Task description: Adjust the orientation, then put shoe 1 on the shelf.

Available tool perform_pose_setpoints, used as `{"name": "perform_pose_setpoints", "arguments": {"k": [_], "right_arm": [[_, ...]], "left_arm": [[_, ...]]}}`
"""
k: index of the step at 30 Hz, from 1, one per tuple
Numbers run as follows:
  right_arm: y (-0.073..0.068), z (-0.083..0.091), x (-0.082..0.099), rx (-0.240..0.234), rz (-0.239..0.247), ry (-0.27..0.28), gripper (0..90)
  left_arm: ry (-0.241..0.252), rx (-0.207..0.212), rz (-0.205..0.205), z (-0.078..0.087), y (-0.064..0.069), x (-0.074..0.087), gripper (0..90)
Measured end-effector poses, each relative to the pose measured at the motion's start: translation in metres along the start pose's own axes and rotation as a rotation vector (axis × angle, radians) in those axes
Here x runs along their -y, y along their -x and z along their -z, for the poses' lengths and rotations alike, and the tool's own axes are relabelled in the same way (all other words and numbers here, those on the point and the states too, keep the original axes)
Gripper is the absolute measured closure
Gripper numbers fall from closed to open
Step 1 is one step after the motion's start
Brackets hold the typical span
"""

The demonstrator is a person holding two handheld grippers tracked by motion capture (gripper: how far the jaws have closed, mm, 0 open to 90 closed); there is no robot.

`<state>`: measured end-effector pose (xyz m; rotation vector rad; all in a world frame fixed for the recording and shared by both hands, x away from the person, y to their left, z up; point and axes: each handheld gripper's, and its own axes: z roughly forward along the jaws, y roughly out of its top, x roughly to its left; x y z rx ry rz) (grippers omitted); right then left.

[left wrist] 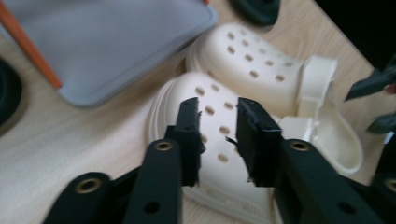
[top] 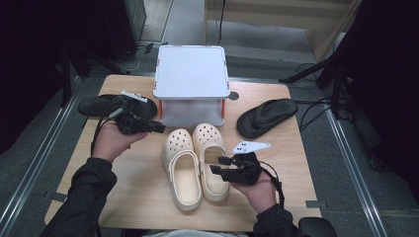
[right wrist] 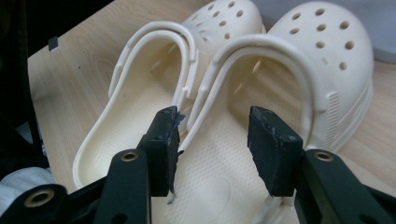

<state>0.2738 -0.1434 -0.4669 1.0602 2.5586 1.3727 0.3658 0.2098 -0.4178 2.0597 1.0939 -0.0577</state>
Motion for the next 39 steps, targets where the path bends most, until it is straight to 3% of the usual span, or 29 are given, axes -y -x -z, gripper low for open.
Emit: {"name": "perform_pose_setpoints", "arguments": {"k": [5,9,11,14,30,35,39], "right_arm": [[-0.004,-0.004,0.001,-0.009,-0.006,0.0,53.3],[-0.003,-0.005,0.002,-0.073,-0.017,0.027,51.7],[-0.004,-0.005,0.002,-0.088,-0.018,0.037,50.6],[-0.006,-0.005,0.004,-0.061,0.004,0.047,49.9],[-0.015,-0.011,0.01,0.019,-0.047,0.013,49.7],[-0.02,-0.017,0.011,0.039,-0.074,0.005,47.8],[-0.025,-0.022,0.01,0.068,-0.066,0.006,45.0]], "left_arm": [[0.005,-0.003,-0.017,0.003,-0.003,-0.017,87.0],[0.012,0.017,-0.013,0.006,-0.006,-0.03,88.4],[0.009,0.009,-0.033,0.007,-0.005,-0.035,88.4],[0.02,0.002,-0.047,0.008,-0.007,-0.042,88.4],[0.076,-0.012,-0.062,0.004,-0.026,-0.09,87.5],[0.068,-0.044,-0.068,-0.001,-0.032,-0.096,87.6],[0.05,-0.055,-0.068,-0.005,-0.037,-0.098,87.6]]}}
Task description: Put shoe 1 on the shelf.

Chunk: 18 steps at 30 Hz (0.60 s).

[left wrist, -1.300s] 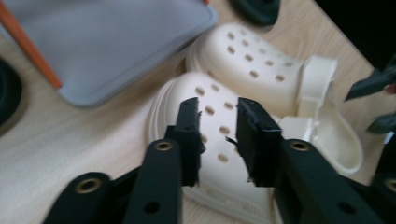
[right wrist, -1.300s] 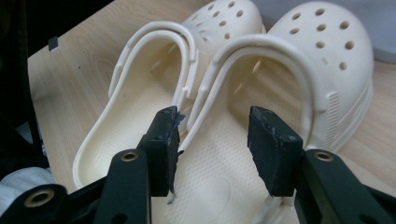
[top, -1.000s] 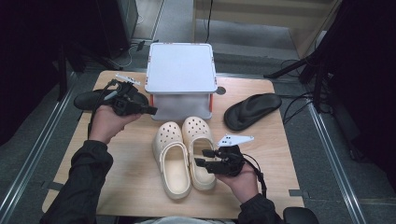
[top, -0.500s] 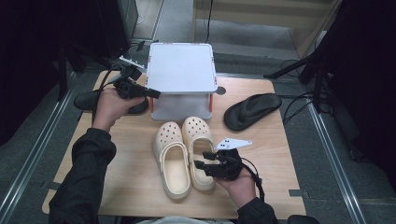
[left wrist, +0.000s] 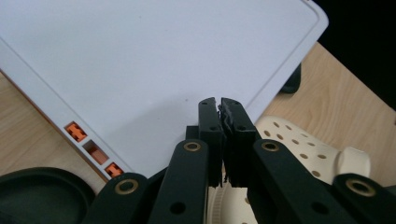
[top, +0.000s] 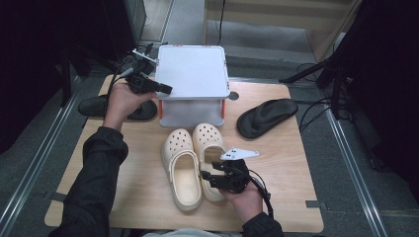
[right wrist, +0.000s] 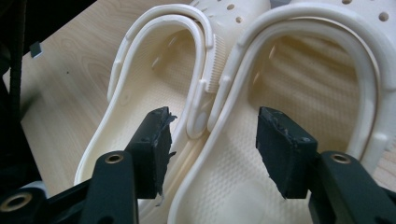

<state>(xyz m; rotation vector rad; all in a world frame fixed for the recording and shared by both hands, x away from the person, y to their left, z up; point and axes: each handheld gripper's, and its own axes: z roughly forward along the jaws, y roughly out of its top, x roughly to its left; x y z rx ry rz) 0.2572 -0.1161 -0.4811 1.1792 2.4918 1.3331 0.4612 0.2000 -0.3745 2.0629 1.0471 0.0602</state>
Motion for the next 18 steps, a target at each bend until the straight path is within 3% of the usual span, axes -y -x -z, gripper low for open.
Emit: {"name": "perform_pose_setpoints", "arguments": {"k": [7,13,18], "right_arm": [[-0.005,-0.011,-0.004,0.04,-0.035,-0.018,42.2],[-0.008,-0.021,-0.01,0.067,-0.048,-0.023,39.2],[-0.007,-0.03,-0.014,0.09,-0.058,-0.03,38.8]], "left_arm": [[-0.004,0.027,-0.006,-0.002,-0.002,0.001,88.2],[-0.001,0.005,-0.017,-0.003,0.002,0.0,89.4],[0.008,0.016,-0.013,-0.009,0.006,-0.002,89.4]]}}
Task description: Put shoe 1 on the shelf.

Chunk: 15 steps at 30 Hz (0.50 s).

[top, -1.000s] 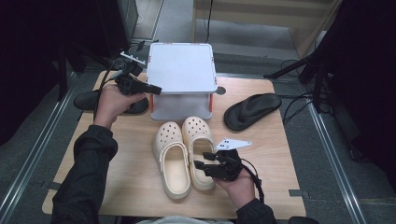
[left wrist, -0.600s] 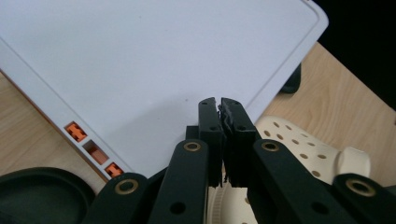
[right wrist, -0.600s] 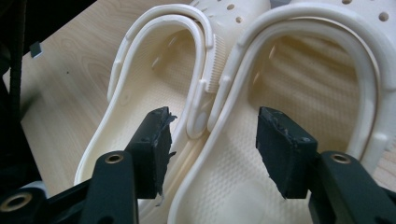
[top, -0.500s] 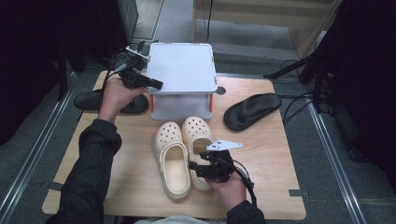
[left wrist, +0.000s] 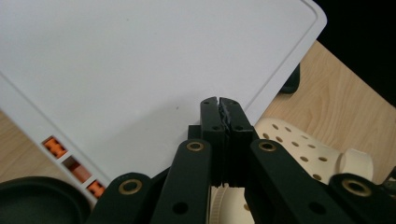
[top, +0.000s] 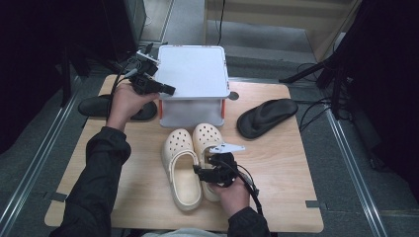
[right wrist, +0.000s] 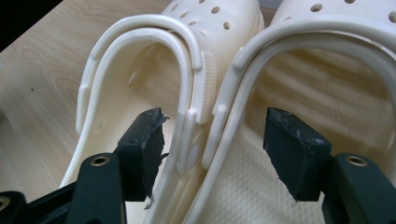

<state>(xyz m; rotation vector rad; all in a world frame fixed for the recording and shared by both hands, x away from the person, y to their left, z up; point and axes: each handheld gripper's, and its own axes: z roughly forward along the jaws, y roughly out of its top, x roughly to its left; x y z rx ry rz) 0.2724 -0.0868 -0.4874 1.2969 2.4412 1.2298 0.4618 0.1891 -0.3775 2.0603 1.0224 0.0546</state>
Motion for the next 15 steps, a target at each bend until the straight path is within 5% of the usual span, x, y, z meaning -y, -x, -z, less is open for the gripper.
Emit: {"name": "perform_pose_setpoints", "arguments": {"k": [15], "right_arm": [[-0.007,-0.027,-0.014,0.069,-0.053,-0.008,46.6]], "left_arm": [[0.004,0.016,0.012,-0.007,0.005,-0.004,89.5]]}}
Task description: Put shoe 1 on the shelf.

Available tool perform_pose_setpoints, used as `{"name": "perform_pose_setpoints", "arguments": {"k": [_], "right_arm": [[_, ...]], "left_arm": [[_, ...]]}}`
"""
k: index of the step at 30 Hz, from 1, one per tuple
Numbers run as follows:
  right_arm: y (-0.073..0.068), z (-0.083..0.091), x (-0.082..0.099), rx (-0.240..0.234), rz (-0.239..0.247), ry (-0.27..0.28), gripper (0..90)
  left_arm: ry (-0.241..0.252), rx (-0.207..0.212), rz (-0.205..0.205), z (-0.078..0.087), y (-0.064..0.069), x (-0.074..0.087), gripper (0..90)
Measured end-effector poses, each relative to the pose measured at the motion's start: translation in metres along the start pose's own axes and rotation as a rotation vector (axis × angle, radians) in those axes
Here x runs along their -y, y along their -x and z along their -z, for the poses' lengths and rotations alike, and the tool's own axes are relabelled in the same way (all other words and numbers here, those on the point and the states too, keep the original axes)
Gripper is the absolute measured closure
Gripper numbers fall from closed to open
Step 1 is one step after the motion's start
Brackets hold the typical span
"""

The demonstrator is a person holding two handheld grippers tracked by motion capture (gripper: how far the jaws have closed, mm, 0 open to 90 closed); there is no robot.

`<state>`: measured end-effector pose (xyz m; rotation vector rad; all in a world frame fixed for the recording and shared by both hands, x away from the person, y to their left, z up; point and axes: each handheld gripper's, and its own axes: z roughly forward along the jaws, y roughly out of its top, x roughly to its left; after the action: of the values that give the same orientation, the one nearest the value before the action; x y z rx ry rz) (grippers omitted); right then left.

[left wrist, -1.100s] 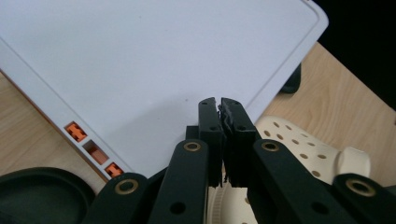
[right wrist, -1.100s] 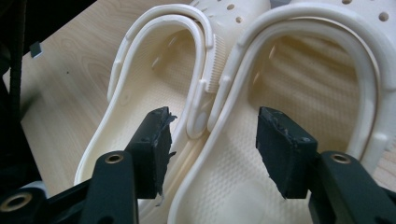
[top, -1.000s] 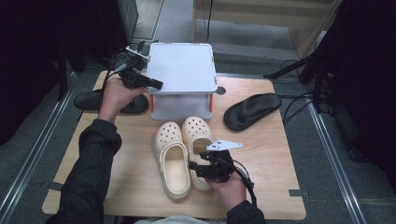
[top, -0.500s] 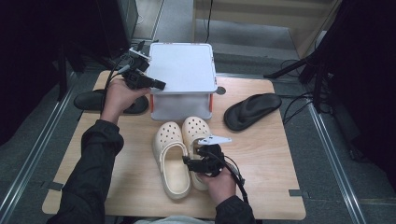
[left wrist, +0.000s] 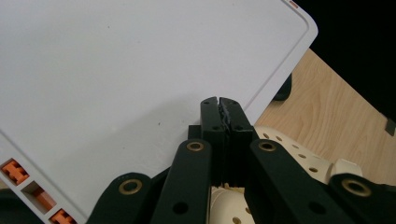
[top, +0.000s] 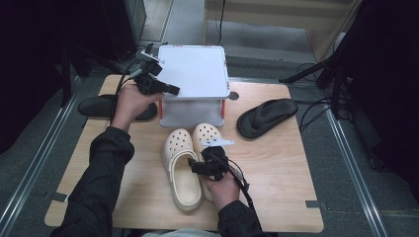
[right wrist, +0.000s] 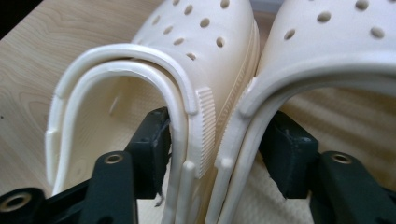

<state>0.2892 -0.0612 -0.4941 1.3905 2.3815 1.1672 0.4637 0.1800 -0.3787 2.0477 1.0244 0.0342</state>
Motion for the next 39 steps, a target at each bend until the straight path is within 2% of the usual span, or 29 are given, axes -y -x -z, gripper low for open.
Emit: {"name": "perform_pose_setpoints", "arguments": {"k": [4,10,14,23,32,36,37,39], "right_arm": [[0.003,-0.004,0.001,-0.015,-0.053,0.001,52.2],[0.004,-0.001,0.0,0.002,-0.087,0.006,60.2],[0.006,0.002,-0.002,0.023,-0.078,0.016,65.0],[0.016,0.011,-0.019,-0.042,-0.118,0.022,65.5],[0.019,0.014,-0.046,-0.031,-0.07,0.036,65.5],[0.023,0.009,-0.057,-0.028,-0.061,0.036,65.5],[0.029,0.003,-0.066,-0.021,-0.057,0.042,65.5],[0.032,-0.002,-0.071,-0.017,-0.068,0.044,65.5]], "left_arm": [[-0.001,-0.003,-0.005,0.0,0.0,0.0,89.5],[-0.002,-0.011,-0.012,0.0,0.002,0.0,89.6],[0.002,-0.01,-0.012,-0.001,0.002,0.0,89.5],[-0.001,0.003,0.0,0.0,0.0,0.0,89.3],[-0.003,0.002,0.004,0.0,0.0,0.0,89.1],[-0.002,0.004,0.003,0.0,0.0,0.0,89.1],[0.0,0.008,0.006,0.0,-0.001,0.001,89.2],[-0.002,0.008,0.006,0.0,-0.001,0.001,89.2]]}}
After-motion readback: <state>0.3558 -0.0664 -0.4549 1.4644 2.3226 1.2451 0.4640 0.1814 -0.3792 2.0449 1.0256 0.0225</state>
